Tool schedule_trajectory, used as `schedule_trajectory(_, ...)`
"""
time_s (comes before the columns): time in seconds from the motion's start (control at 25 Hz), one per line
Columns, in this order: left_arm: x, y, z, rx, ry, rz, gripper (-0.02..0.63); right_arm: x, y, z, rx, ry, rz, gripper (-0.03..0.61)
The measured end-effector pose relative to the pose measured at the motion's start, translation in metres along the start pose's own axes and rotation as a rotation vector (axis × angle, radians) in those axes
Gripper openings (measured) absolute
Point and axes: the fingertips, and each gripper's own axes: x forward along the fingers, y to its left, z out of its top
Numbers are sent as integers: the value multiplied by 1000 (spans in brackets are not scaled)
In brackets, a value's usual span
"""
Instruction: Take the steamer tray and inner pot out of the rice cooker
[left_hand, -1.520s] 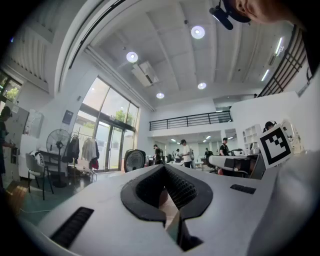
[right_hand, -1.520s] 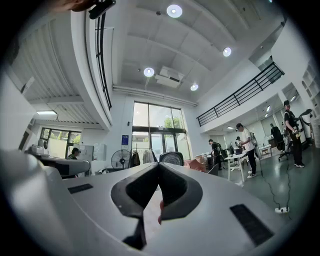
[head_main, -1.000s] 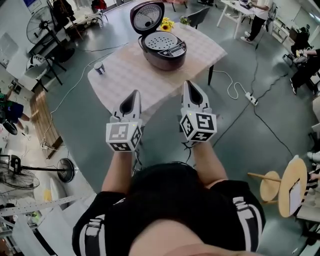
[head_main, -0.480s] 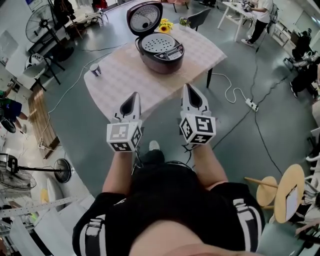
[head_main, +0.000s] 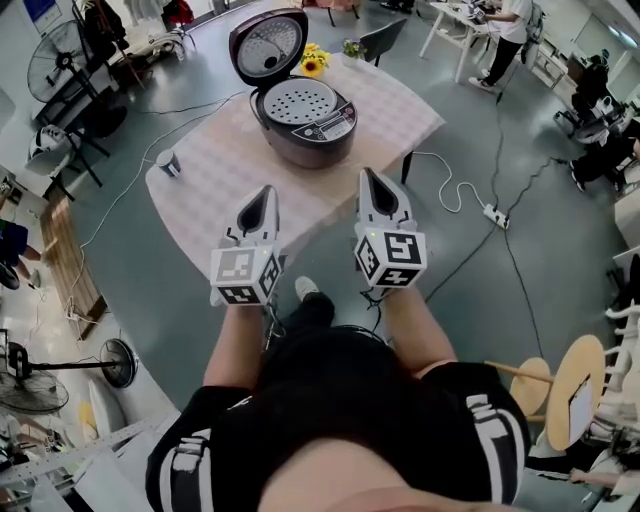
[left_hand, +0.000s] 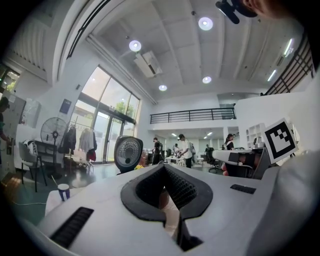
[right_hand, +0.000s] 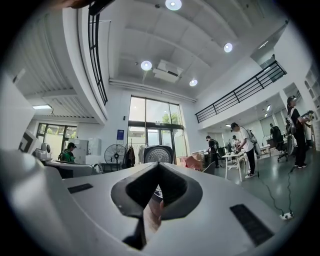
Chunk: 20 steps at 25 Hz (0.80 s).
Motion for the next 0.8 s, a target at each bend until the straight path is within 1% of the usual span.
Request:
schedule_trajectory(0.4,124,62,1,-6,3,-9,2,127,-46,-11,-1,4,-21,-3)
schedule_trajectory(0.64,189,115,9,-10,8,8,2,213,-53,1,-13,-5,4,-3)
schedule_trajectory(0.8,228,147,20,-27,4,18,2,267,-57,6,-27,6,15,-3)
